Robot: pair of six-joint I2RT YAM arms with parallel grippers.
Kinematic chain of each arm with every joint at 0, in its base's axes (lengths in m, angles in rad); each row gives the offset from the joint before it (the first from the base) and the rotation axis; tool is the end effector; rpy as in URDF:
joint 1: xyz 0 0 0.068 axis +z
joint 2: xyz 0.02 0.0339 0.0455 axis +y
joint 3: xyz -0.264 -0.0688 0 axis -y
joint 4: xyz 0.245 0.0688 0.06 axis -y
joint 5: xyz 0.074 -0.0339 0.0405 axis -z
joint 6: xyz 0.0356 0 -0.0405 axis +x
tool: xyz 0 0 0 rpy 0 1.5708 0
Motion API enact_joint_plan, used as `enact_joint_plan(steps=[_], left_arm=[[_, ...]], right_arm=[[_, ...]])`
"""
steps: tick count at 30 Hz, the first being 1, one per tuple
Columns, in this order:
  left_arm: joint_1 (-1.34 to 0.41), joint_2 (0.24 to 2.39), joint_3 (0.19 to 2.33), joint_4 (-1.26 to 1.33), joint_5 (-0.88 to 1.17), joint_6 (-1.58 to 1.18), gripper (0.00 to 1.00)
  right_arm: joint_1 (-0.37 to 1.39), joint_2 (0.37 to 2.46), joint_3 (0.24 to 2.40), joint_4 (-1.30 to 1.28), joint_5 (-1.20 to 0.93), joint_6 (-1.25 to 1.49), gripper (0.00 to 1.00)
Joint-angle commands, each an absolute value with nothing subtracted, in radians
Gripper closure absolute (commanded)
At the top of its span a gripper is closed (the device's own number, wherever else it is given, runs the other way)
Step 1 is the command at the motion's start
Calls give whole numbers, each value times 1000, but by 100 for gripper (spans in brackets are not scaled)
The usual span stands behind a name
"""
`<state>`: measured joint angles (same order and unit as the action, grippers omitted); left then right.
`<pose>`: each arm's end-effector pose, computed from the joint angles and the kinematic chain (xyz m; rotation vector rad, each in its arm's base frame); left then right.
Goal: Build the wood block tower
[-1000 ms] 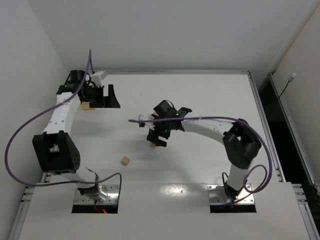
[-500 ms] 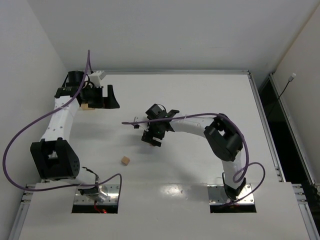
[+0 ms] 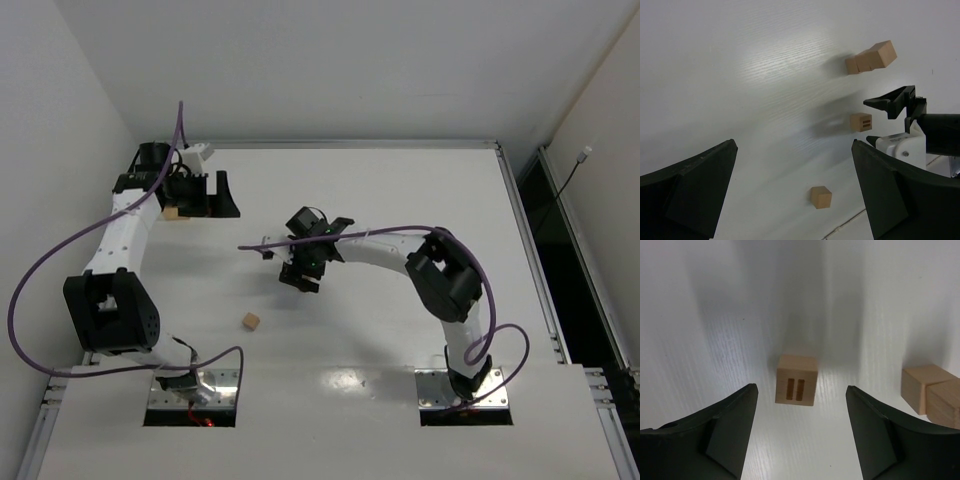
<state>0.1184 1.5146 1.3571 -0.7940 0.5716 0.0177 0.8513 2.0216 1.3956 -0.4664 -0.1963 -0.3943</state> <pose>0.3169 0.0183 0.3133 0.1052 2.4221 -0.6551 0.2708 0.3196 0.1595 -1.6222 2.1481 0.4067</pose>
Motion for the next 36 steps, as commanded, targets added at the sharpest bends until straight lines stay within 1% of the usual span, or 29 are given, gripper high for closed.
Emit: enact_joint_plan(steps=[1, 7, 9, 12, 17, 20, 22, 24, 29, 33, 34, 36], left_arm=[[117, 1531, 1393, -765, 580, 23, 2], [117, 1531, 1393, -765, 580, 23, 2], [117, 1531, 1393, -765, 580, 23, 2], [117, 1531, 1393, -765, 580, 23, 2], [117, 1531, 1384, -756, 580, 23, 2], [117, 1531, 1375, -756, 580, 23, 2], [117, 1531, 1374, -756, 580, 23, 2], [117, 1531, 1374, -747, 580, 23, 2], [117, 1531, 1374, -747, 580, 23, 2], [117, 1531, 1384, -747, 580, 23, 2], [117, 1531, 1384, -747, 580, 23, 2], [117, 1531, 1384, -747, 580, 23, 2]], right_arm=[[871, 2049, 1433, -497, -235, -423, 32], [871, 2049, 1433, -506, -235, -423, 34], [871, 2059, 1433, -497, -235, -423, 36], [871, 2059, 1433, -497, -235, -414, 47], [871, 2068, 1442, -497, -235, -405, 52], [871, 2068, 1465, -497, -235, -396, 53], [871, 2068, 1476, -506, -235, -396, 50], [871, 2068, 1485, -506, -235, -396, 50], [871, 2086, 1503, -517, -235, -396, 62], [871, 2095, 1513, -538, -235, -396, 64], [871, 2095, 1513, -538, -235, -396, 62], [871, 2095, 1513, -538, -235, -396, 55]])
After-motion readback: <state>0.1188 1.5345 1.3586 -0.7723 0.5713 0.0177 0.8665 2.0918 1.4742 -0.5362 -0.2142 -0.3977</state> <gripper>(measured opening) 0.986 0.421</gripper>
